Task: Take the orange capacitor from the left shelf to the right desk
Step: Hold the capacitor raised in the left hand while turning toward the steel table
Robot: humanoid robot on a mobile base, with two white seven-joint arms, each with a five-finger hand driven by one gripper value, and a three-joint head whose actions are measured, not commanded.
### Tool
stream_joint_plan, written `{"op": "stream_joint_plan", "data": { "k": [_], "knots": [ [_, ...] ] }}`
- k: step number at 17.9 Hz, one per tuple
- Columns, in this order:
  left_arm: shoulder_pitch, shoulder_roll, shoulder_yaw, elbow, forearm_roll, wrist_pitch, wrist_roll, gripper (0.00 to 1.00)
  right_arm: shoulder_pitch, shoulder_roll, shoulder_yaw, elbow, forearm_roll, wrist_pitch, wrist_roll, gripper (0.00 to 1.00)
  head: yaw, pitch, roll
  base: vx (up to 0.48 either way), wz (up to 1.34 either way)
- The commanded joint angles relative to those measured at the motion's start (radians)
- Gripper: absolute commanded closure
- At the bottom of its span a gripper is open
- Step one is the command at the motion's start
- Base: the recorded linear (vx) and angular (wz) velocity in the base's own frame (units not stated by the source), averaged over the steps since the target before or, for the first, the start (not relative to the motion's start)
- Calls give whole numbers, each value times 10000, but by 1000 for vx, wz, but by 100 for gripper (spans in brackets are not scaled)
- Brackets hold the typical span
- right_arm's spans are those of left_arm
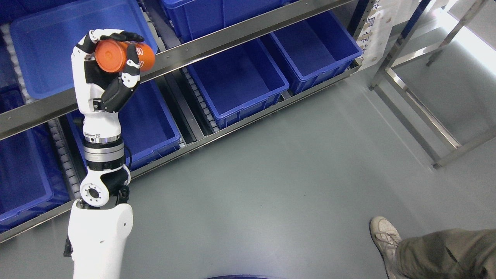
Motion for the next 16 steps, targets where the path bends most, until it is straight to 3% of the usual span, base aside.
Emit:
{"op": "stream_joint_plan", "data": {
  "k": [1, 16],
  "knots": [
    [-192, -88, -686, 28, 3, 190, 10, 98, 17, -175, -169, -175, 31, -7, -7, 0, 0, 0, 0, 9, -304],
    [-944, -88, -1331, 258, 18, 682, 25, 98, 32, -175, -169, -175, 31, -7, -7, 0, 0, 0, 0, 80, -472]
  ]
}}
